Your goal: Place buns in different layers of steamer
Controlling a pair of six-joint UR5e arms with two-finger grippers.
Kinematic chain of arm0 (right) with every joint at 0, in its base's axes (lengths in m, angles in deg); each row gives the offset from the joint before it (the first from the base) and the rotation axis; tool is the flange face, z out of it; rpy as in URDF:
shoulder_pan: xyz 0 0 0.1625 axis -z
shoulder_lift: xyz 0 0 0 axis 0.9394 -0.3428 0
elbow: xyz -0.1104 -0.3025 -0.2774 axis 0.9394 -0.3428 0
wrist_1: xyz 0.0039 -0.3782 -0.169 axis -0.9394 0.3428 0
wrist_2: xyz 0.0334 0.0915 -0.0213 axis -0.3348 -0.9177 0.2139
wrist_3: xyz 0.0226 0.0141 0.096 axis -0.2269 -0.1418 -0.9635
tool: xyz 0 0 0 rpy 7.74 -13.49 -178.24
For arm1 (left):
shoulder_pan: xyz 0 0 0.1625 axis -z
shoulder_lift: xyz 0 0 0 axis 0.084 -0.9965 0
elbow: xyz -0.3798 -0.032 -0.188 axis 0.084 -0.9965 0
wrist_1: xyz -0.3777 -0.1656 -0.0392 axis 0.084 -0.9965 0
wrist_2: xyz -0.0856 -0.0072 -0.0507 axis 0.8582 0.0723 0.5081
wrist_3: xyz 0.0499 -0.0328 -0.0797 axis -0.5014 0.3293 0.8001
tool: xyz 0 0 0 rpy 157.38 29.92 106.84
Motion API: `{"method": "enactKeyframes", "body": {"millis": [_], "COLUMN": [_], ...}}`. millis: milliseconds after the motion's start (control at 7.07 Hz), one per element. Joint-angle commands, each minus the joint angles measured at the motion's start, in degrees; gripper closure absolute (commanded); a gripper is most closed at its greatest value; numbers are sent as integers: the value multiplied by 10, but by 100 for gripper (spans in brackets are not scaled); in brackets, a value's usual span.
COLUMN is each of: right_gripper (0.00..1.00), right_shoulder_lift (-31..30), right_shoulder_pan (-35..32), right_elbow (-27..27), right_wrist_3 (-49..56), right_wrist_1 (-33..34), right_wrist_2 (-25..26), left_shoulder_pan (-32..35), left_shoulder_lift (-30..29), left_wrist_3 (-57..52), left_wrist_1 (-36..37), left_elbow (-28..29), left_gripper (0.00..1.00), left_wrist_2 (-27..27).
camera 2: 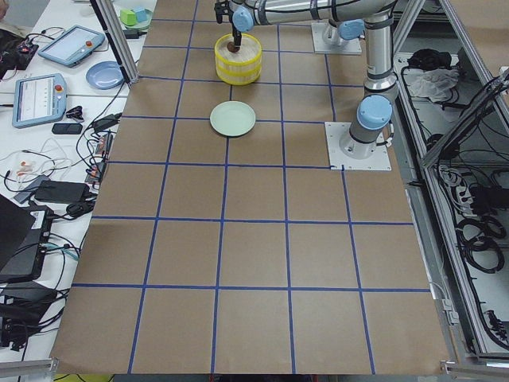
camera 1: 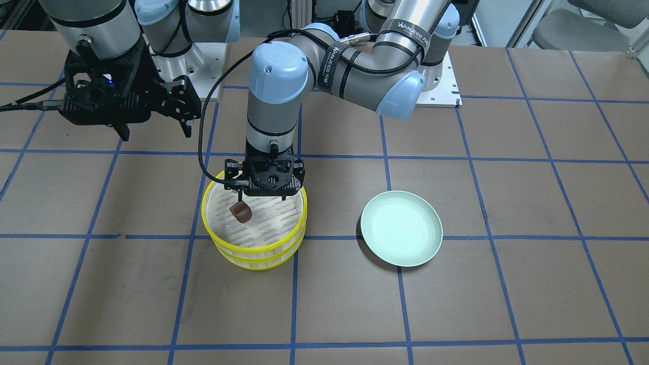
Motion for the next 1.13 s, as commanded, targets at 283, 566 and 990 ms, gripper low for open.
{"method": "enactKeyframes", "body": {"millis": [283, 566, 990], "right_gripper": [0, 0, 0], "right_shoulder_lift": [1, 0, 0], "right_shoulder_pan": [0, 0, 0], "right_elbow": [1, 2, 2], "right_wrist_3": [1, 1, 1], "right_wrist_1": [-1, -2, -3], "right_wrist_2": [2, 2, 2], "left_shoulder_pan": [-61, -147, -248], "left_shoulder_lift": [63, 107, 164], "left_wrist_3": [-182, -279, -368], "left_wrist_1": [-38, -128, -189], "left_elbow": [-32, -30, -21], "left_gripper": [0, 0, 0], "left_wrist_2": [-112, -103, -67]}}
